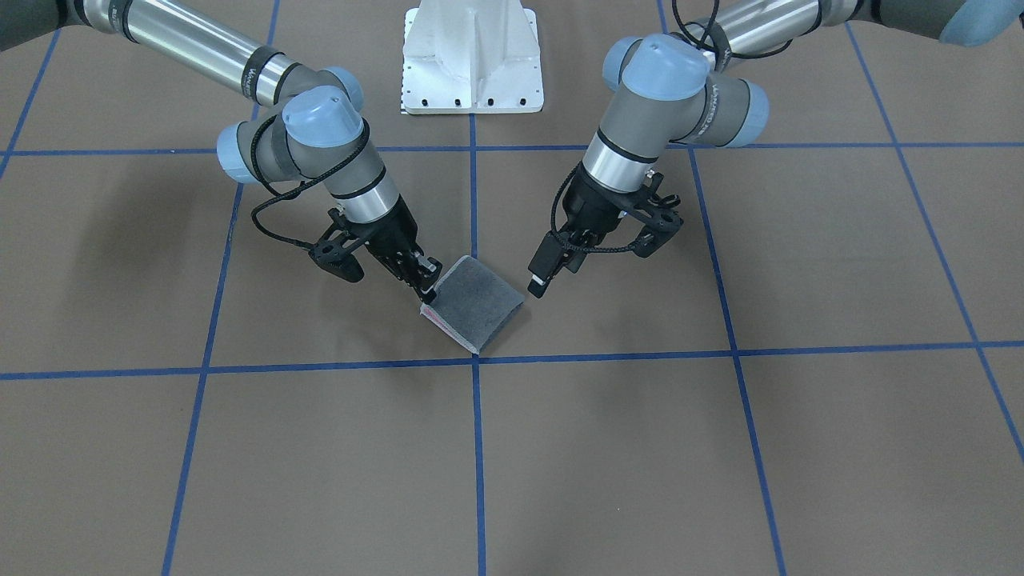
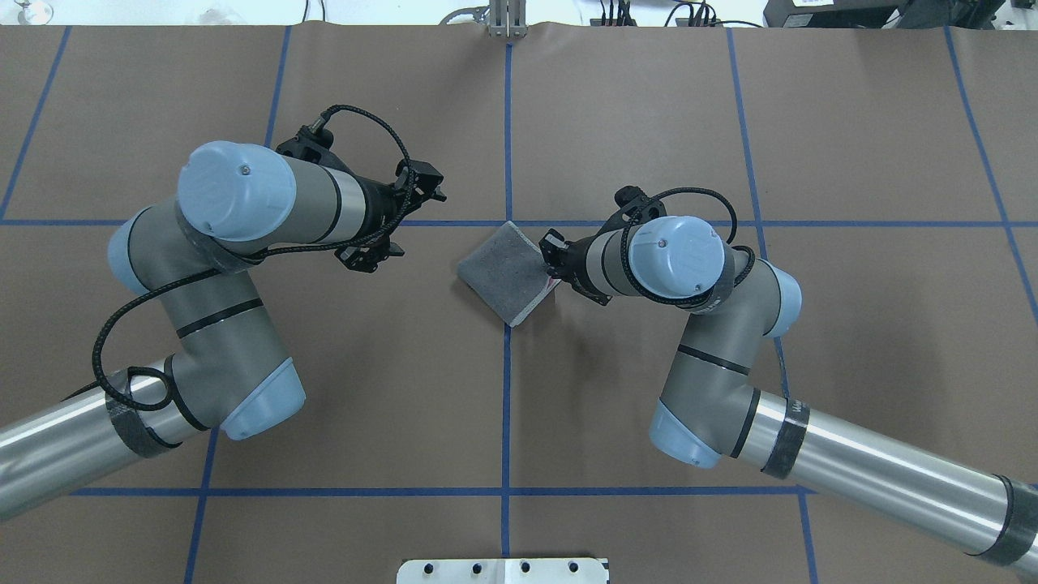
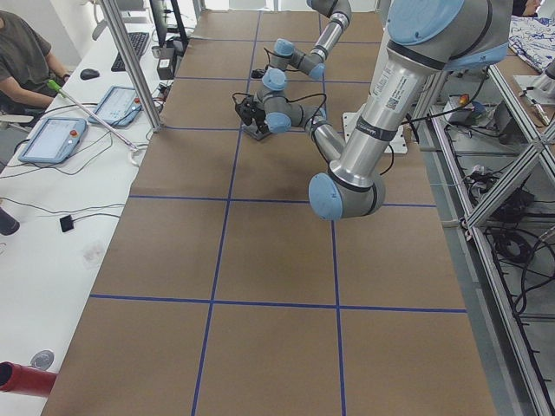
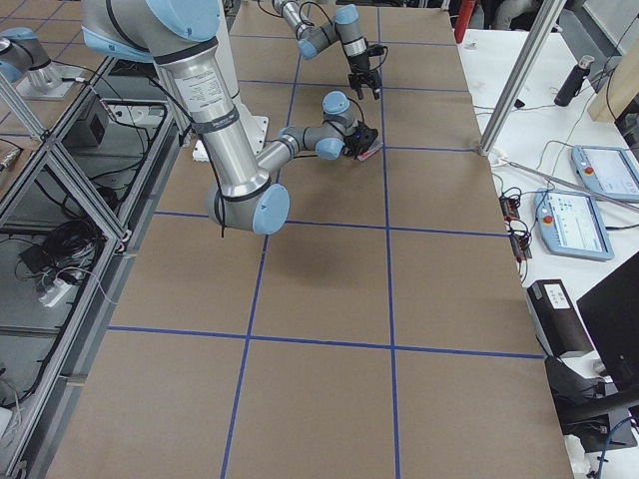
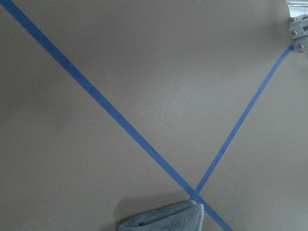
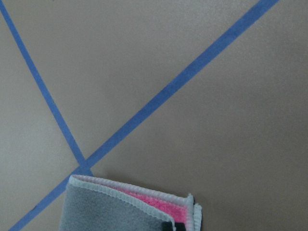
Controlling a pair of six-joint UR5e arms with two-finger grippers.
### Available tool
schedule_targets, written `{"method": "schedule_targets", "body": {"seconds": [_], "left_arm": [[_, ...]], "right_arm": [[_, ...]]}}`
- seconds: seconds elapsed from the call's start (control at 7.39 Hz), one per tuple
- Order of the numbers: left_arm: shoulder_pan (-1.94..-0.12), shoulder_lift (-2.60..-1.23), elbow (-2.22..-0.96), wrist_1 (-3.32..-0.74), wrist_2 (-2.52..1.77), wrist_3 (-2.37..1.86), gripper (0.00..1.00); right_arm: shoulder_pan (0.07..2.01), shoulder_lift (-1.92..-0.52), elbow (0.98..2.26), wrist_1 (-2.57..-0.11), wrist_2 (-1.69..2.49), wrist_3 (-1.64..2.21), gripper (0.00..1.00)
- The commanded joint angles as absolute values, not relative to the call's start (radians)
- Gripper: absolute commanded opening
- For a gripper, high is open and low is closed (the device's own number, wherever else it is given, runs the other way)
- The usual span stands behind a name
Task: Fold towel twice with both arms
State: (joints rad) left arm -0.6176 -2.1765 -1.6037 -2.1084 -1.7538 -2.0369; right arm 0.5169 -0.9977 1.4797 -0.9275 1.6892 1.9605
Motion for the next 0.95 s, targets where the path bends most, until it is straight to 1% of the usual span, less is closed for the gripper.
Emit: {"method": "schedule_targets", "body": {"seconds": [0.0,0.27,0.41,0.68,0.81], "left_arm": [[-0.615,-2.287,-1.478,-2.118,-1.752,-2.059,0.99],[-0.609,-2.292,-1.404,-2.242,-1.73,-2.071,0.99],[-0.607,-2.296,-1.393,-2.262,-1.73,-2.092,0.94],[-0.582,-2.303,-1.388,-2.266,-1.729,-2.103,0.24],[-0.571,-2.303,-1.382,-2.269,-1.727,-2.102,0.0]], "right_arm": [[0.517,-0.997,1.479,-0.927,1.689,1.962,0.0],[0.517,-0.997,1.479,-0.927,1.689,1.962,0.0],[0.517,-0.997,1.48,-0.927,1.69,1.962,0.0],[0.517,-0.997,1.48,-0.927,1.689,1.962,0.0],[0.517,-0.997,1.48,-0.927,1.69,1.962,0.0]]}}
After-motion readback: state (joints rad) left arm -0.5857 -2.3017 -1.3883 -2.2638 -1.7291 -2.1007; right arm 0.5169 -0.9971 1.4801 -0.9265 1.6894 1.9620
